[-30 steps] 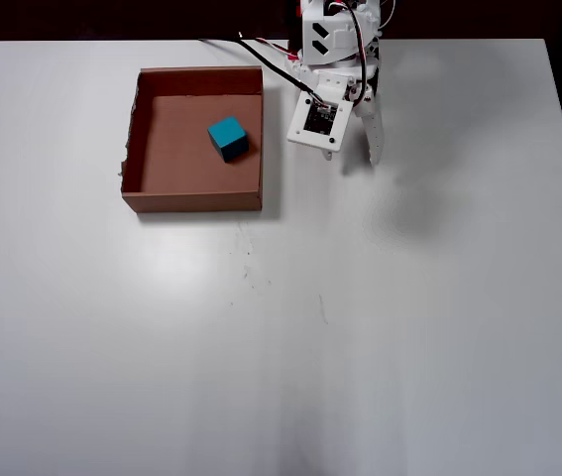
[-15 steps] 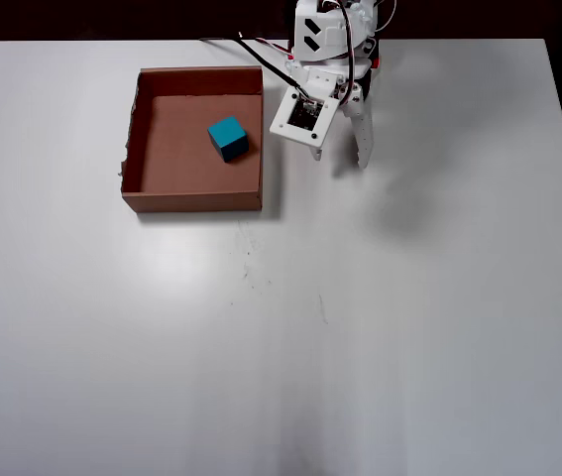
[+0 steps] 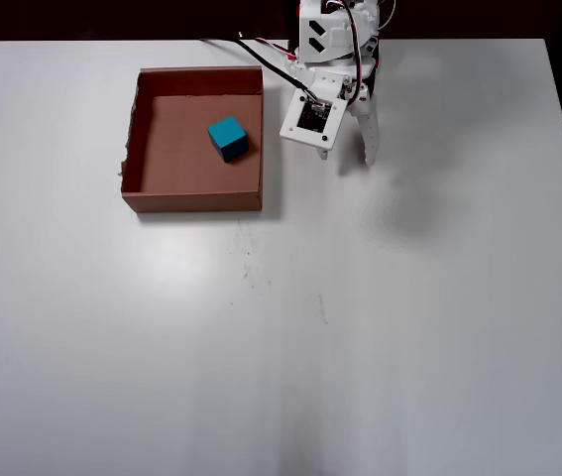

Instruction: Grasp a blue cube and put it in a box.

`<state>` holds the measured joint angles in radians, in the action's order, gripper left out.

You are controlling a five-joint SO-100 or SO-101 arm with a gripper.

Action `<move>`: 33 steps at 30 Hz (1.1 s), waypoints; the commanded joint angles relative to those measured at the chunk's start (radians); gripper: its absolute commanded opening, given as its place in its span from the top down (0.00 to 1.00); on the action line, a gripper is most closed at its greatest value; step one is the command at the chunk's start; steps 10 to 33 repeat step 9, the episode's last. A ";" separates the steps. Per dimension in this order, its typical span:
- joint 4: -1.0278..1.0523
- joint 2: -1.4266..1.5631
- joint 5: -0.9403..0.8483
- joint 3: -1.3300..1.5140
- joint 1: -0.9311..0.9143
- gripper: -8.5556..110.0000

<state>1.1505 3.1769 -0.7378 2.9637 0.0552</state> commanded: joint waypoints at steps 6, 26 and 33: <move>0.002 0.006 -0.015 -0.012 0.061 0.72; -0.034 0.005 -0.015 0.005 0.077 0.72; -0.034 0.005 -0.015 0.005 0.077 0.72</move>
